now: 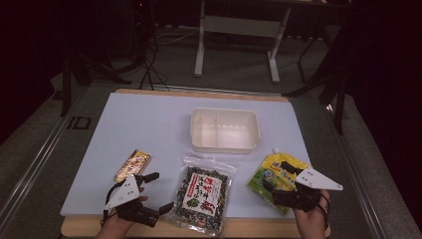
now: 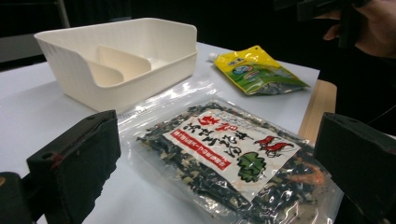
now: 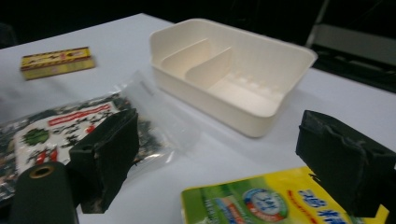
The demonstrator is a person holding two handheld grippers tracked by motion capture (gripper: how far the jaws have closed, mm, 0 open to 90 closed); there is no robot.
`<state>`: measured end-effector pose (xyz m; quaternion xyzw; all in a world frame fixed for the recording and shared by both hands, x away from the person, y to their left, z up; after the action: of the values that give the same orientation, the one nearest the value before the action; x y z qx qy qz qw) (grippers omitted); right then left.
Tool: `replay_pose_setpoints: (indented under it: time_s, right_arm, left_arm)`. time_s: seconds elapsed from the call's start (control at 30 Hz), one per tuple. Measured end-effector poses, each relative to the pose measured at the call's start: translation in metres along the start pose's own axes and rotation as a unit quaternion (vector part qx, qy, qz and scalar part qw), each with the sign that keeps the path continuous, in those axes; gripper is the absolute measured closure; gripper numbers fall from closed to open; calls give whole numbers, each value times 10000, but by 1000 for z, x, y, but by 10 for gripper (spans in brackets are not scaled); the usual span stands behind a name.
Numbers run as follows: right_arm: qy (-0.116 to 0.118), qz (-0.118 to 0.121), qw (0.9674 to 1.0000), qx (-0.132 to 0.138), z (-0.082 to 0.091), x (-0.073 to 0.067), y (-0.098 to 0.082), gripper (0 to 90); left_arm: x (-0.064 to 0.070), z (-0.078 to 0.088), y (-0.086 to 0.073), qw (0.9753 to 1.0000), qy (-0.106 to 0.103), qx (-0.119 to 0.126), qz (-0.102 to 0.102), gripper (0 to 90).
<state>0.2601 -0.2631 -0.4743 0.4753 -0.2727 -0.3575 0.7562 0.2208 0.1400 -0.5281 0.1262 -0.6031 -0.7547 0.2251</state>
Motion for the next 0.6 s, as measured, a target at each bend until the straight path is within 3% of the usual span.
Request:
replay_pose_setpoints:
  time_s: [0.23,0.27,0.5,0.6]
  right_arm:
    - [327,-103,9992,-218,-7,-5,-1,127]
    - [472,-144,9984,-285,-9,-6,-2,127]
    - [747,-71,9959,-497,-24,-13,-4,128]
    - [875,-166,9942,-611,-34,-15,-4,131]
  left_arm:
    - [-1,5,2,9999,34,133,14,7]
    - [-1,5,2,9999,39,117,-1,7]
    - [2,2,2,10000,-63,53,-22,7]
    - [3,1,1,10000,-82,25,-24,7]
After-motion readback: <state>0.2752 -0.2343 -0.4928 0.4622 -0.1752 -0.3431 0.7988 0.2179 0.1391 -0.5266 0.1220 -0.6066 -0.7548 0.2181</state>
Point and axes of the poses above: each handheld gripper's, and its own axes: z roughly backward along the jaws, y roughly out of its top, x roughly to its right, the point moved 4 cm from there along -z, roughly forward along the jaws, and after that the axes turned 5 degrees about -y, right-handed, at the moved point
